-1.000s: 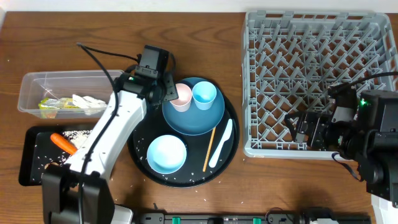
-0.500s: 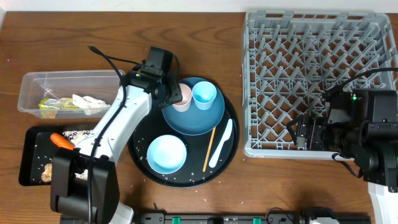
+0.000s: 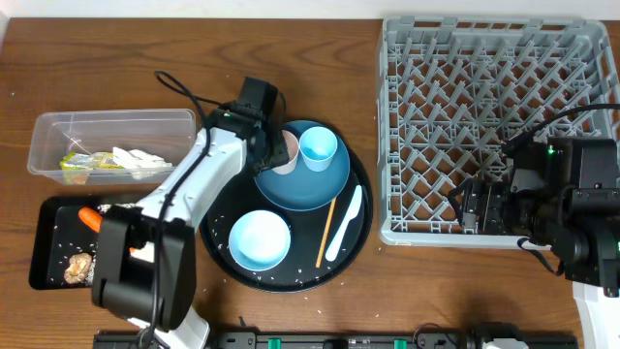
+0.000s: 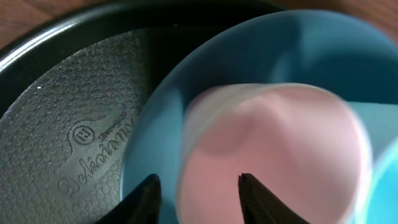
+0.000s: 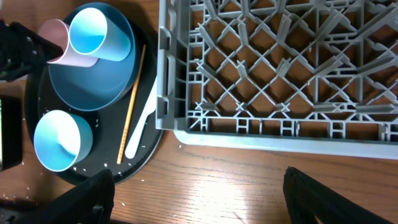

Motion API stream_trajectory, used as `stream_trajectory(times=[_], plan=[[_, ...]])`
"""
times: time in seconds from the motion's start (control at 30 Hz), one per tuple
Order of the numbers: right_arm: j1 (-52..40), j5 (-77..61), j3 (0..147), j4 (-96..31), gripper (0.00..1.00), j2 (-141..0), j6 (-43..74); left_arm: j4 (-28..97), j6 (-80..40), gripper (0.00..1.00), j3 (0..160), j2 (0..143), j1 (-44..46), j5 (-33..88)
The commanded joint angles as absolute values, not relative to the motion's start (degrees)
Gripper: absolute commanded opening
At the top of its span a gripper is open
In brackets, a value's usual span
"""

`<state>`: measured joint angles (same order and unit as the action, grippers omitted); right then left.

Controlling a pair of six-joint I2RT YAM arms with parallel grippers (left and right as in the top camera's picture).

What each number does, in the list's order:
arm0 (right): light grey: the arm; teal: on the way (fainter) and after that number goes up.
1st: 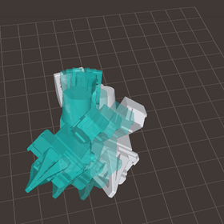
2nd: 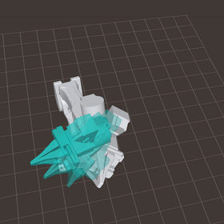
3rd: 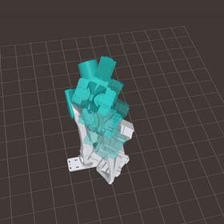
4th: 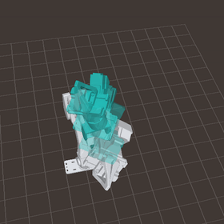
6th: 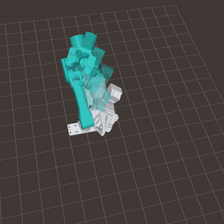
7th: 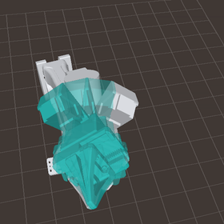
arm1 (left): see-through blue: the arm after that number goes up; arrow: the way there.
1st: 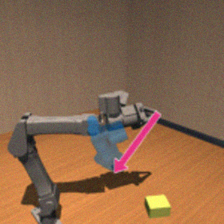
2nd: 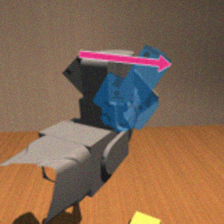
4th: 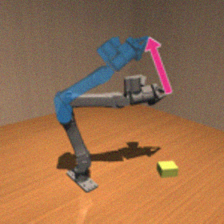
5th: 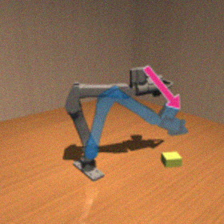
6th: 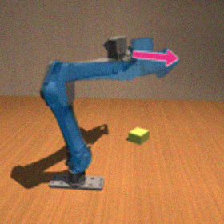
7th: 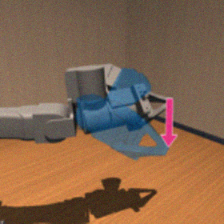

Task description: Sort waste into correct bins and load items into the dishwasher rack

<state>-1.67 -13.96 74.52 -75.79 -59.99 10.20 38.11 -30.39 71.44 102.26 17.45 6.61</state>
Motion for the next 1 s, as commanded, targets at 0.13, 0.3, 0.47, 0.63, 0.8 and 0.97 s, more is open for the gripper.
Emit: stream_trajectory(times=[0.13,0.3,0.47,0.63,0.8,0.97], plan=[[-1.5,-13.5,74.7,-76.0,0.83,-60.0,9.5,36.5,-30.7,0.31,72.2,102.1,17.0,4.4],[-1.5,-13.5,74.7,-76.3,0.83,-60.0,9.5,36.5,-30.7,0.3,72.2,100.7,16.7,4.4],[-1.5,-13.5,74.7,-76.6,0.84,-60.0,9.5,36.6,-30.7,0.14,72.2,100.7,16.7,4.4],[-1.5,-13.5,74.7,-77.2,0.84,-60.0,9.5,36.6,-30.7,0.06,72.2,100.7,16.7,4.4],[-1.5,-13.5,74.7,-76.8,0.85,-60.0,9.5,36.6,-28.3,0.06,72.5,99.3,15.9,4.4],[-1.5,-18.9,74.7,-74.7,0.77,-60.0,5.9,38.2,-22.7,0.06,72.8,93.5,12.8,4.5]])
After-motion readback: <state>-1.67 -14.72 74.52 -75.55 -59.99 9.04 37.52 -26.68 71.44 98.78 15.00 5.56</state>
